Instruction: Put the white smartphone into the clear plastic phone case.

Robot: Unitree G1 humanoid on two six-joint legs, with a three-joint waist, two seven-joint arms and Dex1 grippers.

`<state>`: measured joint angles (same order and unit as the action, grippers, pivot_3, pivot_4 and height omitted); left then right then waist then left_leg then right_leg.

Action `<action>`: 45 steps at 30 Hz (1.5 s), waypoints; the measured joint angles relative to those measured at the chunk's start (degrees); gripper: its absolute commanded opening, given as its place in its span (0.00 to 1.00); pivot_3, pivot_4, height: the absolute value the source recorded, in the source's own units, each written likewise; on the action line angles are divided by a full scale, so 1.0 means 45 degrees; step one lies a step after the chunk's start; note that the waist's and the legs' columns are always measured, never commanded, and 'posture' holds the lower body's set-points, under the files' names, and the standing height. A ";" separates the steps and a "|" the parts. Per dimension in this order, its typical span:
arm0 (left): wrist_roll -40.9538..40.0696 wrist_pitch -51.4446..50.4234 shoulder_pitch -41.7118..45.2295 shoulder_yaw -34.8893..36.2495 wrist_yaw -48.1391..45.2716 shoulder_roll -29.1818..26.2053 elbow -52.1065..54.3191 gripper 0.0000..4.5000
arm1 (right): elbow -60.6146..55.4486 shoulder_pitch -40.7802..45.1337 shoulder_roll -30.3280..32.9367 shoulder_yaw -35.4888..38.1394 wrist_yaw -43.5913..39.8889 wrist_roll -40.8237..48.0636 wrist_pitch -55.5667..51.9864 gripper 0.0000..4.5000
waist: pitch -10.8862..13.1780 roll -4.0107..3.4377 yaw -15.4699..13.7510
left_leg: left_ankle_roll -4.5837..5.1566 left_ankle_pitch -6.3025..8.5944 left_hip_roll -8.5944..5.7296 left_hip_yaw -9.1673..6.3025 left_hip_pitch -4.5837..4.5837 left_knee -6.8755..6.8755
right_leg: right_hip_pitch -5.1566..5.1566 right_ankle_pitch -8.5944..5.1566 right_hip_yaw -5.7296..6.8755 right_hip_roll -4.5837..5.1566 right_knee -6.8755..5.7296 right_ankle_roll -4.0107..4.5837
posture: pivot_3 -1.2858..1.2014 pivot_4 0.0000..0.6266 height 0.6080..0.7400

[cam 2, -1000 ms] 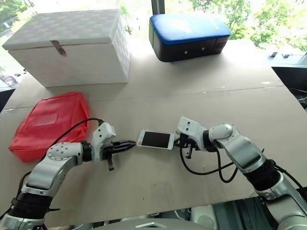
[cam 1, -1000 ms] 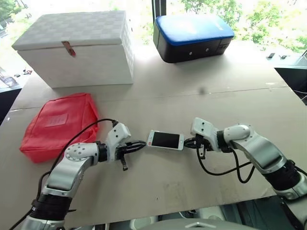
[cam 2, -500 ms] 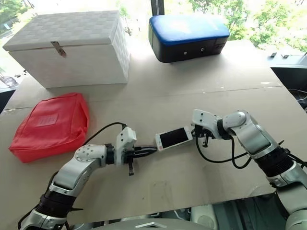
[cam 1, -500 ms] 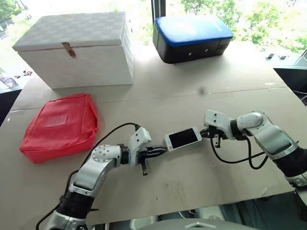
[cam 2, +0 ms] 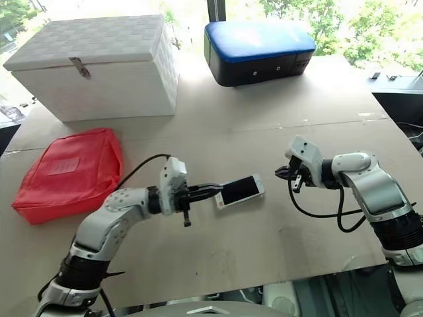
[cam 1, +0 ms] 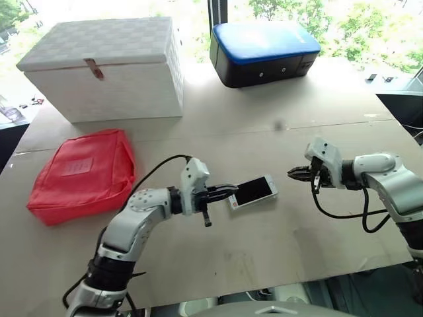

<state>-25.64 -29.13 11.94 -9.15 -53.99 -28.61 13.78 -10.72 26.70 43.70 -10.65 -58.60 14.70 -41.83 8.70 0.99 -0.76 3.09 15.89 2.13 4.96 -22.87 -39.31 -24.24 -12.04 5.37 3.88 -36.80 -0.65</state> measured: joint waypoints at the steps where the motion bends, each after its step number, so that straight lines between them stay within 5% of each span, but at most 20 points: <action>1: 0.0247 0.0004 0.0135 -0.0227 0.0057 0.0017 -0.0227 0.01 | -0.0010 0.0014 -0.0092 -0.0001 0.0087 0.0001 -0.0037 0.00 | 0.0000 0.0000 0.0001 | 0.0000 0.0000 0.0003 -0.0002 0.0004 0.0006 | -0.0001 0.0000 -0.0002 -0.0012 0.0000 0.0001 | 0.52 0.24 1.00; 15: 0.1501 0.0595 0.0500 -0.1015 0.0178 -0.0174 -0.1248 0.01 | 0.0671 0.0858 -0.1716 -0.1681 0.0631 -0.0329 -0.0244 0.00 | -0.0002 -0.0003 -0.0012 | 0.0004 0.0002 0.0000 -0.0001 0.0005 0.0007 | 0.0002 0.0000 -0.0003 0.0008 0.0003 0.0004 | 0.52 0.24 1.00; 29: 0.2005 0.1844 0.0016 -0.1067 0.0690 0.0426 -0.2240 0.01 | 0.4057 0.2361 -0.2998 -0.3403 -0.0109 -0.1672 0.0335 0.00 | -0.0490 -0.0027 0.0021 | 0.0019 0.0023 0.0019 -0.0024 0.0250 0.0051 | 0.0180 -0.0066 0.0001 0.0073 0.0005 0.0015 | 0.52 0.24 1.00; 37: 0.2213 0.1952 -0.0189 -0.1140 0.0911 0.0705 -0.2178 0.01 | 0.4227 0.1492 -0.3173 -0.2302 -0.0217 -0.1288 0.1482 0.00 | -0.0624 -0.0024 -0.0019 | -0.0030 0.0052 0.0013 -0.0038 0.0233 0.0058 | 0.0179 -0.0068 0.0009 0.0103 0.0019 0.0018 | 0.52 0.24 1.00; 40: 0.2213 0.1972 -0.0182 -0.1167 0.0883 0.0715 -0.2096 0.01 | 0.3452 0.0914 -0.3017 -0.1353 -0.0307 -0.0503 0.1297 0.00 | -0.0499 -0.0180 -0.0003 | 0.0019 0.0026 -0.0003 -0.0005 0.0181 0.0061 | 0.0126 -0.0064 0.0005 0.0140 0.0022 0.0012 | 0.52 0.24 1.00; 45: 0.2210 0.1625 -0.0151 -0.1210 0.0931 0.0734 -0.1604 0.01 | 0.1223 0.0509 -0.1797 -0.0414 -0.0531 0.0597 -0.0179 0.00 | -0.0430 -0.0205 -0.0034 | 0.0026 0.0021 -0.0005 -0.0034 0.0027 0.0080 | 0.0009 -0.0021 0.0052 0.0132 0.0031 0.0052 | 0.52 0.24 1.00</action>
<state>-15.70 -21.82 11.26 -14.59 -49.80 -25.30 6.56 -5.21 28.99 35.61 -12.51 -60.99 17.38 -42.64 6.77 0.07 -0.92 3.20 15.98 2.11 4.81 -22.75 -38.94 -24.20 -12.13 5.61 4.47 -36.66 -0.41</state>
